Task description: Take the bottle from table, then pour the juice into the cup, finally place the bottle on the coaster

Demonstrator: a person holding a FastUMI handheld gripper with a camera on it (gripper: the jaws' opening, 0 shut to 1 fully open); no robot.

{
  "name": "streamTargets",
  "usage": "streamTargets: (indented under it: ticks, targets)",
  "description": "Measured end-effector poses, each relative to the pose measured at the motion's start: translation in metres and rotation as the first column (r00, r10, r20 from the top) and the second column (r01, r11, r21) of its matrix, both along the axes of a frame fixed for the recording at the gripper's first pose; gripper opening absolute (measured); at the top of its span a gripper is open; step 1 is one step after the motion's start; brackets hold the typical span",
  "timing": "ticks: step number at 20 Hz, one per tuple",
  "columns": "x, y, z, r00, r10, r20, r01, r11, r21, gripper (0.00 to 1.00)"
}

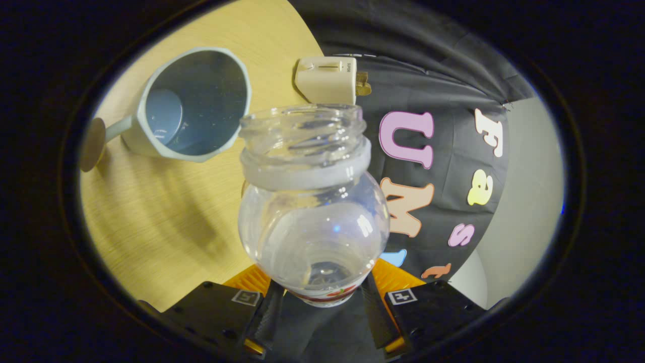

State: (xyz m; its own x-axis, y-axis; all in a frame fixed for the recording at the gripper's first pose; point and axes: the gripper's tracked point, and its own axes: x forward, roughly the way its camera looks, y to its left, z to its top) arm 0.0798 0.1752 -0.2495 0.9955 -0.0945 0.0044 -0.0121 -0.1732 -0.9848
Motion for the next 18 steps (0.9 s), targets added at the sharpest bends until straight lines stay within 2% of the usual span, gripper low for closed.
streamTargets:
  ticks: [18]
  targets:
    - [0.005, 0.01, 0.001, 0.999, 0.007, -0.037, -0.012, 0.99, -0.138, 0.76]
